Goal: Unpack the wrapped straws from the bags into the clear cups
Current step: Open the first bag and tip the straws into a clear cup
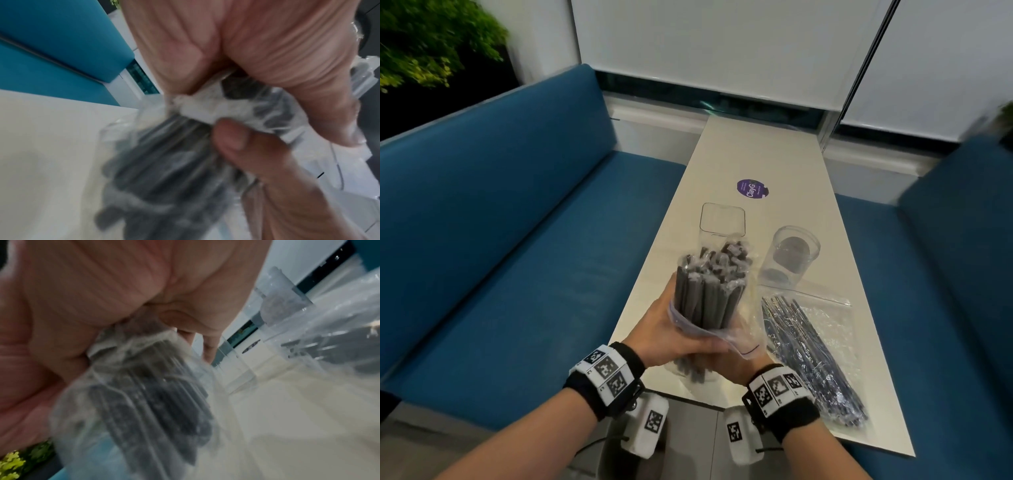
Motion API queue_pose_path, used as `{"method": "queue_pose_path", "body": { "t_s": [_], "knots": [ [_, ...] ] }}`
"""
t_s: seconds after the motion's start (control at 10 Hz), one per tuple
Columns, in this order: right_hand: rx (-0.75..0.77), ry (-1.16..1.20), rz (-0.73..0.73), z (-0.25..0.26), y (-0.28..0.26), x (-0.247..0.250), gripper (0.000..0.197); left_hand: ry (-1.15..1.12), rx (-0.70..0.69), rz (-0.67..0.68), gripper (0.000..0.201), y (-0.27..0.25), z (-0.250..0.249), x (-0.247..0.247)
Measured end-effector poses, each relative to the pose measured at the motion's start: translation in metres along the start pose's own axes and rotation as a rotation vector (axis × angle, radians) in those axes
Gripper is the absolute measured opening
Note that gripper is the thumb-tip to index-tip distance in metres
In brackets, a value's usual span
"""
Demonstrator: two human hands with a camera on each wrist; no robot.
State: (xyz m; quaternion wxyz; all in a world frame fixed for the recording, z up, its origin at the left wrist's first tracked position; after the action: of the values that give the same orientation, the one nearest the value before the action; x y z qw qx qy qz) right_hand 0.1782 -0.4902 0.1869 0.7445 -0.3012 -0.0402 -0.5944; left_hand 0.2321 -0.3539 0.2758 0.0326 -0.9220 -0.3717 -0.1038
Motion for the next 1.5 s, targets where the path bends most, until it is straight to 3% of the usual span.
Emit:
{"method": "queue_pose_path", "body": {
  "t_s": [0.1, 0.2, 0.3, 0.4, 0.5, 0.6, 0.7, 0.8, 0.9, 1.0, 1.1, 1.2, 1.3, 1.4, 1.5],
  "knots": [
    [0.084, -0.148, 0.081, 0.041, -0.015, 0.006, 0.032, -0.073, 0.017, -0.087, 0.074, 0.001, -0.003, -0.005],
    [0.178, -0.034, -0.043, 0.069, -0.021, 0.022, 0.043, -0.306, 0.0, -0.139, 0.044, 0.001, -0.008, -0.012],
    [0.281, 0.085, -0.075, 0.076, -0.037, 0.036, 0.118, -0.644, -0.003, -0.169, 0.033, 0.003, -0.01, -0.013],
    [0.278, 0.042, -0.221, 0.066, -0.055, 0.043, 0.144, -0.811, -0.069, -0.198, 0.024, 0.011, -0.013, -0.006],
    [0.345, 0.194, -0.153, 0.064, -0.057, 0.039, 0.113, -0.867, -0.122, -0.205, 0.044, 0.018, -0.019, -0.012],
    [0.315, 0.293, -0.226, 0.059, -0.051, 0.04, 0.097, -0.86, -0.117, -0.193, 0.029, 0.021, -0.024, -0.028],
    [0.318, 0.361, -0.25, 0.056, -0.049, 0.04, 0.075, -0.703, -0.081, -0.169, 0.047, 0.026, -0.039, -0.033],
    [0.327, 0.448, -0.248, 0.053, -0.048, 0.04, 0.058, -0.284, -0.039, -0.043, 0.122, 0.035, -0.058, -0.026],
    [0.314, 0.492, -0.264, 0.048, -0.052, 0.05, 0.057, 0.013, 0.013, 0.086, 0.149, 0.035, -0.057, -0.012],
    [0.295, 0.431, -0.296, 0.051, -0.063, 0.065, 0.058, 0.33, -0.051, 0.015, 0.142, 0.015, -0.063, 0.021],
    [0.285, 0.389, -0.3, 0.056, -0.073, 0.08, 0.058, 1.144, -0.577, -0.172, 0.103, -0.013, -0.089, 0.026],
    [0.253, 0.322, -0.171, 0.067, -0.072, 0.08, 0.075, 1.589, -0.858, -0.006, 0.081, -0.01, -0.087, -0.001],
    [0.239, 0.145, -0.076, 0.088, -0.066, 0.078, 0.081, 1.733, -0.792, 0.069, 0.087, 0.021, -0.085, -0.006],
    [0.218, 0.028, -0.102, 0.109, -0.07, 0.104, 0.074, 1.685, -0.705, 0.016, 0.074, 0.052, -0.098, 0.003],
    [0.313, 0.261, -0.074, 0.136, -0.081, 0.136, 0.038, 1.375, -0.607, -0.105, 0.071, 0.078, -0.121, 0.022]
  ]
}}
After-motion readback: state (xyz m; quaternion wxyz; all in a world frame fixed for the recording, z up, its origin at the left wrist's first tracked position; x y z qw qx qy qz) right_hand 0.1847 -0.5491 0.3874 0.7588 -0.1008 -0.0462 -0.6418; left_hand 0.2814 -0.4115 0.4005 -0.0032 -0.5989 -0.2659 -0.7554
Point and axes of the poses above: each hand's wrist, its own y-axis towards the middle knuckle, its own x-axis out of the back of the hand, z = x × y, the point moved 6 cm from there along y, towards the middle knuckle, and after that the axes turned 9 degrees about z, right-handed, at the moved point
